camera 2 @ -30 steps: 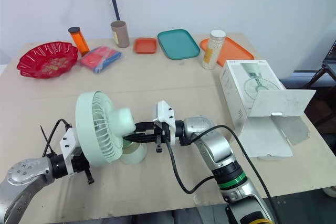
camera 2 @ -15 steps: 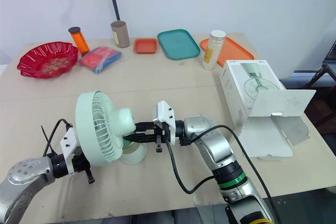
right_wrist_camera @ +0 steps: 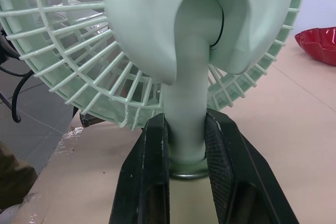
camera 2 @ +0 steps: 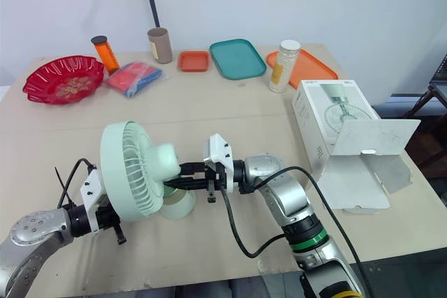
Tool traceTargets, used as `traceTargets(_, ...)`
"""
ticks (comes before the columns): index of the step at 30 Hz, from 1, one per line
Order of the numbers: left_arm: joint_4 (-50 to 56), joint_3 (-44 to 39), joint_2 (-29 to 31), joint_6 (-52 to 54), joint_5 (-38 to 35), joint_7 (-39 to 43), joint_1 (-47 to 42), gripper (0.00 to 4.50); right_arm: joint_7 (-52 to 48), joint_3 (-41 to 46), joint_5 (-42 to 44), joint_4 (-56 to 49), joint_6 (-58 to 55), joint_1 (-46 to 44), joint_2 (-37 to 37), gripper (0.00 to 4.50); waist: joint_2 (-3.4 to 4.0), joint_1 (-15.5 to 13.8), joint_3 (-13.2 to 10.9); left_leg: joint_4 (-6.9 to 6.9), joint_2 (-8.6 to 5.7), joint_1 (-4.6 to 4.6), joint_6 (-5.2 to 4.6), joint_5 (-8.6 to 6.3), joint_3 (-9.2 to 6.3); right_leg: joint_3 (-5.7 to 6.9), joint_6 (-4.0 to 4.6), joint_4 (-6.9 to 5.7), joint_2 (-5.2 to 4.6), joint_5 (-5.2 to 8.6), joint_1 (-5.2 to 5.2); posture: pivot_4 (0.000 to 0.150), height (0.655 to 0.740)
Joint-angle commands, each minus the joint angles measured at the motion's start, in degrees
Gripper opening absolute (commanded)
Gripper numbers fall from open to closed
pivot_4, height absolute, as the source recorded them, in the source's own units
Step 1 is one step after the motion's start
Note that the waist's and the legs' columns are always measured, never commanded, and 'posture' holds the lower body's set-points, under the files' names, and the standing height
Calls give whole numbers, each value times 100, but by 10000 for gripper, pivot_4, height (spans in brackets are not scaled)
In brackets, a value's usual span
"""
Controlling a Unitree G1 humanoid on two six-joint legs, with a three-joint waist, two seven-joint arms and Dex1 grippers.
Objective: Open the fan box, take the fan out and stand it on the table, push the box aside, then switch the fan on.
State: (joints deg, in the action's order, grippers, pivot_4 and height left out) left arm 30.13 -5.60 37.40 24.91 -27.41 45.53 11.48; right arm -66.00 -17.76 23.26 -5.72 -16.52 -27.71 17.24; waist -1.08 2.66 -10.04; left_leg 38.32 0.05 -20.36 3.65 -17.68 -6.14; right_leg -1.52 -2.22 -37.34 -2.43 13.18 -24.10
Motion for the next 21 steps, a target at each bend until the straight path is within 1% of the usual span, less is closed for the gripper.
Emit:
traceTargets(1,336,75,-6,-56,-156,99,-48,634,57,-58,-20,-146,72,-87,-91,5770,0,0,0,0,0,0,0,0,0,0,0,0,0,0,0,1500,7400)
traceTargets(8,316,46,-2,-72,-148,96,-40,634,51,-61,-23,-157,74,-75,-85,5770,0,0,0,0,0,0,0,0,0,0,0,0,0,0,0,1500,7400)
traceTargets(11,339,-112,-31,-31,-196,-18,-15,634,45,-66,-27,-167,81,-61,-76,5770,0,0,0,0,0,0,0,0,0,0,0,0,0,0,0,1500,7400)
traceTargets(15,451,-622,10,181,-493,-148,191,634,47,-67,-30,-186,83,-50,-70,5770,0,6,0,0,2,1,0,0,0,0,0,0,1,0,-1,1500,7400)
traceTargets(21,560,-1468,188,351,-741,-201,659,634,41,-99,-41,-156,128,-42,-102,5770,1,4,0,-2,5,4,-1,-1,3,-2,1,0,4,0,0,1500,7400)
